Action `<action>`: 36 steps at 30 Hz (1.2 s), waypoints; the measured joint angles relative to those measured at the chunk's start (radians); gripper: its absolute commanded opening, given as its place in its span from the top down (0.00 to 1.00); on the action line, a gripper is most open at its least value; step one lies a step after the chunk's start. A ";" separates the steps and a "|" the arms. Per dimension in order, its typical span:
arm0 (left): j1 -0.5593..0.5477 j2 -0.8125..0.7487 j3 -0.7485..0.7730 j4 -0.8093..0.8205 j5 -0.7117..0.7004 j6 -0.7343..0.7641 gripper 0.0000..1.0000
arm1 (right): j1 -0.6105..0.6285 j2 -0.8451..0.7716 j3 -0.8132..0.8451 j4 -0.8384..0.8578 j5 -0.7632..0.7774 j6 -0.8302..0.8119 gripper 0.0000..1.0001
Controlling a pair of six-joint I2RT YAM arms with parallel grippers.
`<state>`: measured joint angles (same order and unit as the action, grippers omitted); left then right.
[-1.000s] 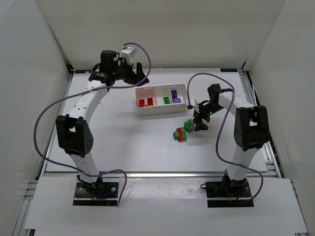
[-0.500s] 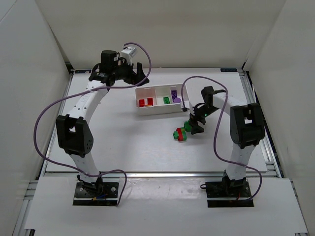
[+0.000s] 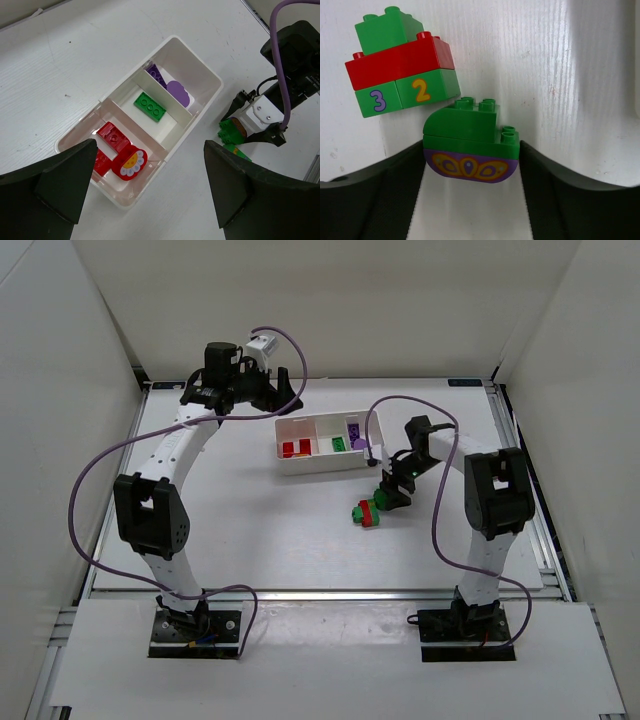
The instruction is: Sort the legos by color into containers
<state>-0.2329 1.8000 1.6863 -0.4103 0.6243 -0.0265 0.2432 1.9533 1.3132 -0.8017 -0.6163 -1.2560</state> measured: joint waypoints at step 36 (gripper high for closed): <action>-0.066 0.054 0.014 -0.090 0.462 -0.192 0.03 | 0.042 -0.345 0.052 0.210 -0.086 0.422 0.97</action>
<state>-0.2989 1.8542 1.7000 -0.4999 1.0859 -0.2180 0.2855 1.6081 1.3655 -0.5915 -0.7025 -0.8341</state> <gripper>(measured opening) 0.962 0.701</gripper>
